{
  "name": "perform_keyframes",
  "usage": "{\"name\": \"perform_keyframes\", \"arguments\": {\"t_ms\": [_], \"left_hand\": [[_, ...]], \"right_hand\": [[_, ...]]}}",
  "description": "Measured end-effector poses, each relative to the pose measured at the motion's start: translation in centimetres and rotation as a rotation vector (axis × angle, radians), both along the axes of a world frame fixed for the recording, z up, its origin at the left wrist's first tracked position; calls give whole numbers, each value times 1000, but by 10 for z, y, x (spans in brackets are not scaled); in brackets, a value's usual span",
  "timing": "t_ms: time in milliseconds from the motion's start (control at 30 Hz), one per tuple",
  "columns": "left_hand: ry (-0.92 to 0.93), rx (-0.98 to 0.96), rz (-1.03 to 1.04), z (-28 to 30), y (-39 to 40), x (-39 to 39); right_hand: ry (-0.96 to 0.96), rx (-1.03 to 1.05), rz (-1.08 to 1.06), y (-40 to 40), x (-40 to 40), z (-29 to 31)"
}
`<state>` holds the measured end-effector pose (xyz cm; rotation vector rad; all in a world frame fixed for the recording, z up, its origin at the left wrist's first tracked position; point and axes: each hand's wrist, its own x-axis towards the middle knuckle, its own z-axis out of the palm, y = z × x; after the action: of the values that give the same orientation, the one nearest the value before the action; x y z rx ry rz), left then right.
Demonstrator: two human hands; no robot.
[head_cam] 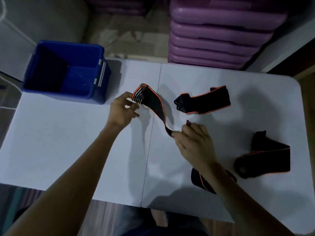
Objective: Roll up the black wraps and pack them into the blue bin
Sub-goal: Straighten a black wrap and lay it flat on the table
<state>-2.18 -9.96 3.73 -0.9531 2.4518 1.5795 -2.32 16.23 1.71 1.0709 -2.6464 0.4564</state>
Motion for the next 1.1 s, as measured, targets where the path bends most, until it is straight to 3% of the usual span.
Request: {"name": "perform_keyframes", "arguments": {"t_ms": [100,267,467,567,700,900,1100], "left_hand": [[13,308,138,1,-13,-12],[-78,488,343,-17,-9,4],[-167,-8,202,-47,32,46],[-211,-168,132,-63,39,60],[-171,-173,106,-64,29,69],[-192,-300,-231,-67,19,107],[-21,-237,-61,-68,2,77]], "right_hand": [[1,112,113,-22,30,-4],[-358,401,236,-44,71,-25],[-420,189,281,-39,67,-8],[-497,222,225,-27,45,-4],[-864,362,262,-13,32,-13],[-674,466,312,-19,40,-28],[-703,494,271,-33,45,-32]]}}
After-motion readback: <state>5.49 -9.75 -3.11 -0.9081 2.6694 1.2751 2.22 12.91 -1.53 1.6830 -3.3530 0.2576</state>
